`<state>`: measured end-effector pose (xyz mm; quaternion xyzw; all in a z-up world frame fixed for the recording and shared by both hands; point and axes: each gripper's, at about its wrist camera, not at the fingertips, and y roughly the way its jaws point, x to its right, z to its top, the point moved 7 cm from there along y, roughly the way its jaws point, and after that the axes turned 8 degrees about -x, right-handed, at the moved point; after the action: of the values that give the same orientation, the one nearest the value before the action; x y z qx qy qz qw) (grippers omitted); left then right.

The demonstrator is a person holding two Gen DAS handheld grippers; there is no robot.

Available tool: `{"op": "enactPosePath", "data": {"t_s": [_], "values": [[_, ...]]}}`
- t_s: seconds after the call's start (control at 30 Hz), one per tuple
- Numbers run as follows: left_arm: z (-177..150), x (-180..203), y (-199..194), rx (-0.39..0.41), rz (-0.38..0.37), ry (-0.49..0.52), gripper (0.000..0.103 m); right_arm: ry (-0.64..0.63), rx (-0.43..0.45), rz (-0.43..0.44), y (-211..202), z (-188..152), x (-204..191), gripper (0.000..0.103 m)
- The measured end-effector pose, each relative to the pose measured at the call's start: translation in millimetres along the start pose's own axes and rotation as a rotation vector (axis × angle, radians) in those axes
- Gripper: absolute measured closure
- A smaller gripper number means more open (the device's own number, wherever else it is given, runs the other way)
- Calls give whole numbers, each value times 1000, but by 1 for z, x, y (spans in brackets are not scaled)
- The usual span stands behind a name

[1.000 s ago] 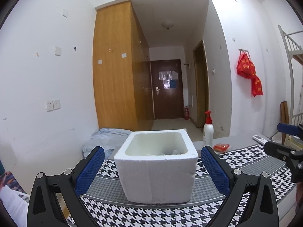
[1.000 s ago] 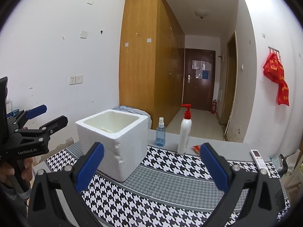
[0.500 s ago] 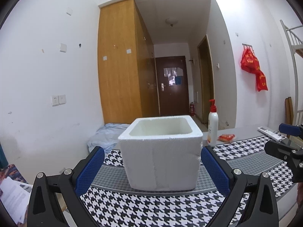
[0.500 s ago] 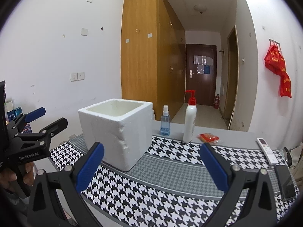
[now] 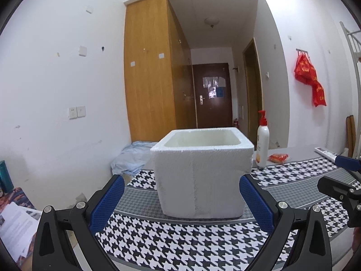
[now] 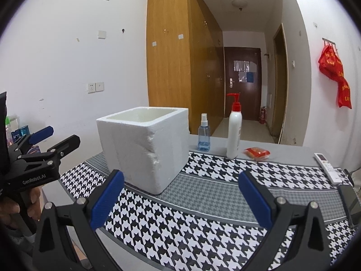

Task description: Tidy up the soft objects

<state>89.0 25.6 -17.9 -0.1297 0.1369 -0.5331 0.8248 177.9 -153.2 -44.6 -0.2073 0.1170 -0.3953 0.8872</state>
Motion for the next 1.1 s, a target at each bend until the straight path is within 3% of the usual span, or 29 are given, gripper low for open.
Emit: {"op": "enactPosePath", "data": {"t_s": [0.3,1.1], "values": [[-10,-11,3,-30,46,-19,1,-23,-2,39,6,-2,-14,1],[-17,-4,-5,-20,-32,-10,1,-40,-11,2,7,-4,-12,1]]}}
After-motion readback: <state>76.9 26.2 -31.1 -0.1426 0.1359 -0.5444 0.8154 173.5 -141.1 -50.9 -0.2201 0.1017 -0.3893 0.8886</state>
